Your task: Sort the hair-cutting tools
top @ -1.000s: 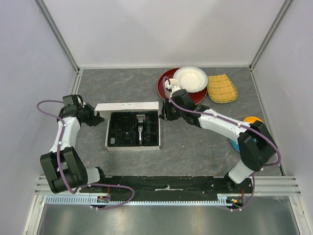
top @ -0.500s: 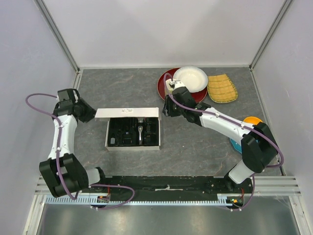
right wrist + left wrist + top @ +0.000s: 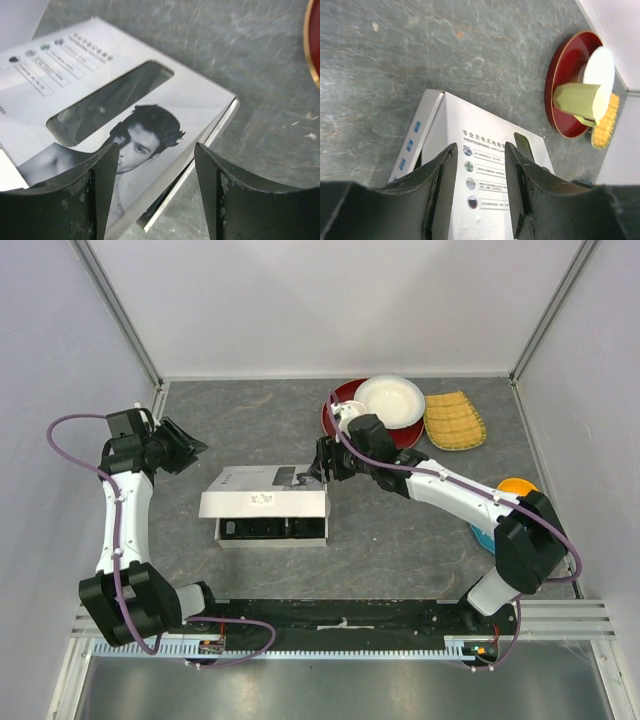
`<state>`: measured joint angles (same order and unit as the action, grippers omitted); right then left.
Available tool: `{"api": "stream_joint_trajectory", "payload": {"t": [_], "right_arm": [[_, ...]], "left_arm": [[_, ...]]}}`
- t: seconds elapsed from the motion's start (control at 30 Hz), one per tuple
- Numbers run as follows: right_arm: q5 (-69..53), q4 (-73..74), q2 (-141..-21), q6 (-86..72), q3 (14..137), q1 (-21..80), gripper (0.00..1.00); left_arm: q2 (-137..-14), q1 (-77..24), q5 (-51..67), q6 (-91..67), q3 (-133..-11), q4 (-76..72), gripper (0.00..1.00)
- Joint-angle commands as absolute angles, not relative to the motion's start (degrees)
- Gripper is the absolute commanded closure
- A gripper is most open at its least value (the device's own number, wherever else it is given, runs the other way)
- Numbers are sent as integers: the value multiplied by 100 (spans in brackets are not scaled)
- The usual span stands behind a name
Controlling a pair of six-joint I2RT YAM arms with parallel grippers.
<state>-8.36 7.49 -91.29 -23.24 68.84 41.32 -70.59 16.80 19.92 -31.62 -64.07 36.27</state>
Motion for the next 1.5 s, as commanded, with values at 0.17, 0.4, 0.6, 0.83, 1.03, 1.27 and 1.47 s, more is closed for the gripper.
{"api": "stream_joint_trajectory", "payload": {"t": [0.17,0.4,0.6,0.83,1.03,1.27,1.47], "right_arm": [[-897,1054,-8956,-2118,6091,4210,29],[-457,1231,-9298,-2566,6091,4210,25],[-711,485,-9483,-3083,5872,4201,18],[-1274,-763,-9834,-3735,5730,4201,13],[-1362,-949,-10134,-3850,5906,4192,14],[-1441,-940,-10388,-3832,6064,4149,15],[-1546,-958,-10704,-3762,6407,4105,19]], "left_arm": [[-7224,1670,3085,-3014,-5468,3129,49],[-7233,1670,3357,-3849,-4369,2128,39],[-7602,1670,3506,-3762,-4158,1837,36],[-7954,1670,3639,-3867,-3955,1547,35],[-7261,1661,2498,-3929,-3815,1731,35],[-6575,1652,2048,-3832,-3938,2109,34],[-6899,1617,2030,-3849,-3762,2153,34]]}}
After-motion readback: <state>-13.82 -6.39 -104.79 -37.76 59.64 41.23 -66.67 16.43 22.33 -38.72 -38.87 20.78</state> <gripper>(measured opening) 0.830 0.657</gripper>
